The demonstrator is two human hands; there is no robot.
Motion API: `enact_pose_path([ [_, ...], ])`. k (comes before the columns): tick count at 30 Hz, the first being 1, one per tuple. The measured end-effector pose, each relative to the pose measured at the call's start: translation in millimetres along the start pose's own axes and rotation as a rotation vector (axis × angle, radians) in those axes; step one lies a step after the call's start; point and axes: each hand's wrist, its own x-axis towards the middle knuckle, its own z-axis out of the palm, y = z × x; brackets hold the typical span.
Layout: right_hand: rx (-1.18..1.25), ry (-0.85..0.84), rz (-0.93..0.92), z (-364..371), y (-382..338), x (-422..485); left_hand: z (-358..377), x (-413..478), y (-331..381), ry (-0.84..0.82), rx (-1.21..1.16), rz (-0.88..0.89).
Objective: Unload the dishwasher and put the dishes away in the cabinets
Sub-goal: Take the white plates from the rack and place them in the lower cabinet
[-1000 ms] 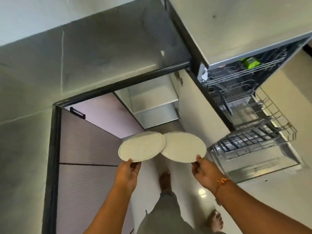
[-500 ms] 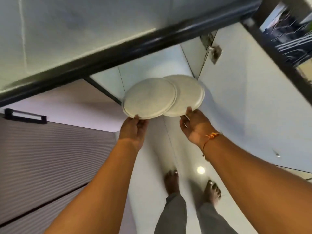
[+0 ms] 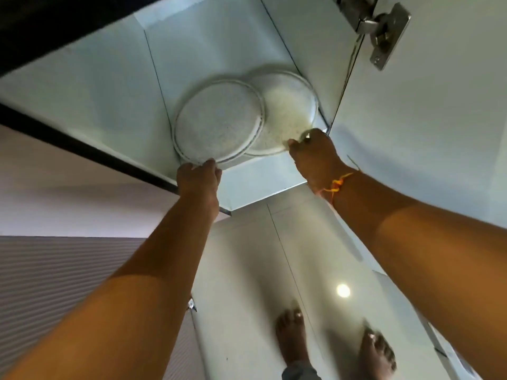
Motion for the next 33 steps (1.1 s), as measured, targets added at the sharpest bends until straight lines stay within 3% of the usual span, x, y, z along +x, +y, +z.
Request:
enact_pose_path([
  [2,-0.063,0.016,-0.099,3,-6,15,3,4,-3,0.065,0.286,0.248],
  [4,-0.085,-0.002,-0.179,6,-12,25,7,3,-6,0.107,0.726,0.639],
  [6,-0.108,-0.040,-0.241,8,-11,35,17,4,-8,-0.007,1.062,0.969],
  [9,-0.208,-0.080,-0.296,7,-12,48,35,22,-8,-0.223,1.374,1.169],
  [11,-0.332,-0.105,-0.341,4,-13,52,43,44,-11,-0.227,1.535,1.249],
  [18,-0.798,-0.152,-0.486,11,1,56,60,88,-1,-0.323,1.922,1.325],
  [23,-0.841,-0.151,-0.534,17,4,67,82,118,25,-0.271,1.899,1.125],
  [28,-0.914,-0.160,-0.571,17,6,72,104,128,56,-0.199,1.801,1.037],
  [33,-0.952,-0.187,-0.512,17,0,68,90,83,35,-0.163,1.687,1.029],
])
